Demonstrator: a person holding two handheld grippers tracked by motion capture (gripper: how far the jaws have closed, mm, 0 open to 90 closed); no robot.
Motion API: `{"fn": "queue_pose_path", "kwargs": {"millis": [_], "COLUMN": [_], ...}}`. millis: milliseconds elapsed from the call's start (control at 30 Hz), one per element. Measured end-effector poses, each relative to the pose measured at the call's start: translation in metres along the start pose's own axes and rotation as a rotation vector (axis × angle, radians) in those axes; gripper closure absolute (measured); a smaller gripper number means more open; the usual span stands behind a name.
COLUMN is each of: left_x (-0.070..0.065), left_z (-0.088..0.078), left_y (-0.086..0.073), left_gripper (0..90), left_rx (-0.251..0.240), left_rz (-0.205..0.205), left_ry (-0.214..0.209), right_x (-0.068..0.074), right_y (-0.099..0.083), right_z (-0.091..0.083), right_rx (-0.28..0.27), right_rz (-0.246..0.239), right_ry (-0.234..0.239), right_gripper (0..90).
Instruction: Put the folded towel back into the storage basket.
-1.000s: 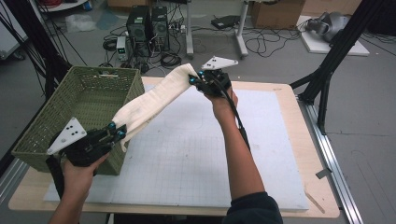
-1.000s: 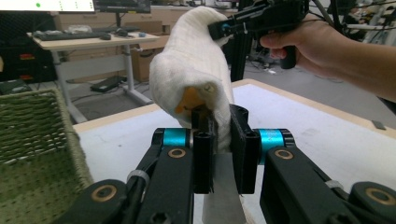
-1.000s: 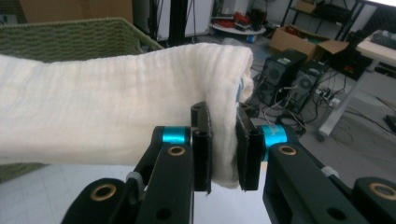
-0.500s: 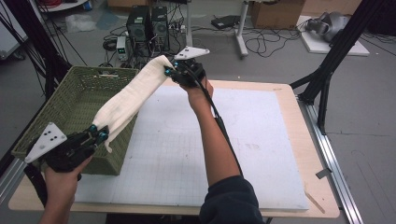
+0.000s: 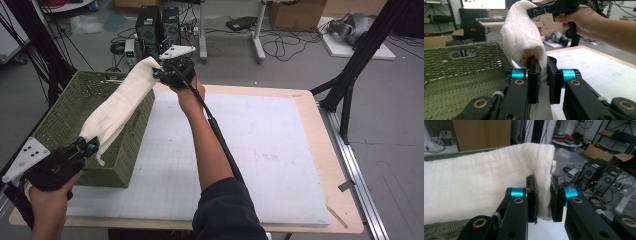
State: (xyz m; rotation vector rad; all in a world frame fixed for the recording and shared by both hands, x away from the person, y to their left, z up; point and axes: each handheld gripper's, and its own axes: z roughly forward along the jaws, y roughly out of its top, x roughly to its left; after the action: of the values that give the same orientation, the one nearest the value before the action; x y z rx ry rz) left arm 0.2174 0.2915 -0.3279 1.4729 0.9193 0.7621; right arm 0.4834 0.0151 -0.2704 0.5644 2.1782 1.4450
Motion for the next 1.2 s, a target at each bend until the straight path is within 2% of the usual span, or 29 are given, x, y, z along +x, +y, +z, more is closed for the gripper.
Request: {"fn": "queue_pose_path", "kwargs": {"millis": [367, 500, 1000, 1200], "left_x": [0.012, 0.016, 0.026, 0.030], "left_z": [-0.019, -0.027, -0.039, -0.042], "left_y": [-0.003, -0.004, -0.005, -0.007], "left_gripper": [81.5, 81.5, 81.5, 81.5], "left_rx": [0.008, 0.003, 0.000, 0.003], "left_rz": [0.012, 0.002, -0.022, -0.034], "left_ry": [0.080, 0.101, 0.137, 0.148], "right_x": [0.018, 0.026, 0.048, 0.055], "right_y": [0.010, 0.017, 0.029, 0.031], "right_z": [0.034, 0.048, 0.087, 0.099], "right_rx": [-0.009, -0.011, 0.009, 0.030], "right_rz": [0.002, -0.005, -0.010, -0.013], "right_ry": [0.055, 0.071, 0.102, 0.100], "right_gripper": [79.5, 79.5, 79.4, 79.4]}}
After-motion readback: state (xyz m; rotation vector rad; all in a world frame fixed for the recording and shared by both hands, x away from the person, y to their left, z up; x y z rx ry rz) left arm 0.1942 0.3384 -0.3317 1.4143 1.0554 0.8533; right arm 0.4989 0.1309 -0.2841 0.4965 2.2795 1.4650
